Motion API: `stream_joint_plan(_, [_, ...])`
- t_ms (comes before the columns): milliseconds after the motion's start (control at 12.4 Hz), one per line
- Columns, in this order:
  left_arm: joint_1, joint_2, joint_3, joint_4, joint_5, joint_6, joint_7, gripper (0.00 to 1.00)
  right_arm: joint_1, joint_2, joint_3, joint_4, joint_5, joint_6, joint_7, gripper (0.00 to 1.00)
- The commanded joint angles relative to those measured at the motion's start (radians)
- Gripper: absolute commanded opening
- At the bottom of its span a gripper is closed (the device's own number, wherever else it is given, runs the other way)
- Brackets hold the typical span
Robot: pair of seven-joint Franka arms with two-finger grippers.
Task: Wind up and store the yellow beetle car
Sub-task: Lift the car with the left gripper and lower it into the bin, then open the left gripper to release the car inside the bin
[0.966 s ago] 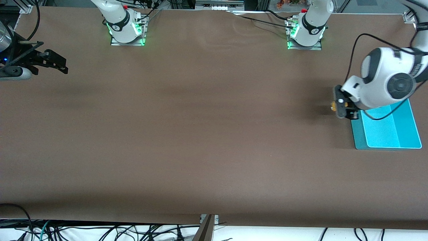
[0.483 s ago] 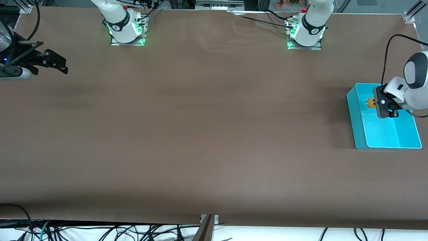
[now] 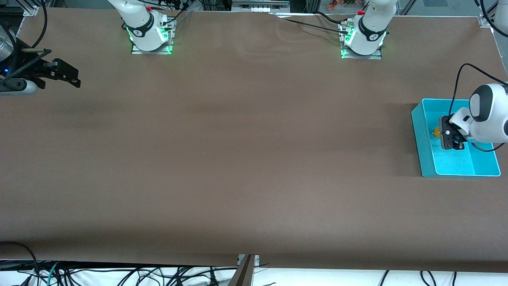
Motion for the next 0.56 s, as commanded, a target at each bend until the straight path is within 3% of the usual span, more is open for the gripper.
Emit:
stream_joint_plan(0, [0.022, 0.058, 0.000, 0.027, 0.024, 0.056, 0.020, 0.38, 0.001, 0.007, -0.001, 0.024, -0.001, -0.023, 0.009, 1.00])
stream_joint_plan(80, [0.022, 0.067, 0.000, 0.027, 0.024, 0.068, 0.019, 0.54, 0.001, 0.007, -0.001, 0.024, -0.001, -0.023, 0.009, 1.00])
stream_joint_plan(161, [0.017, 0.066, 0.000, 0.029, 0.023, 0.070, 0.019, 0.86, 0.001, 0.007, -0.001, 0.024, -0.001, -0.023, 0.009, 1.00])
stream_joint_plan(241, [0.015, 0.055, -0.003, 0.036, 0.023, 0.063, 0.016, 1.00, 0.003, 0.007, -0.001, 0.024, -0.001, -0.023, 0.009, 1.00])
stream_joint_plan(483, [0.008, 0.029, -0.019, 0.096, 0.006, -0.064, 0.014, 1.00, 0.001, 0.007, -0.001, 0.024, -0.001, -0.023, 0.009, 1.00])
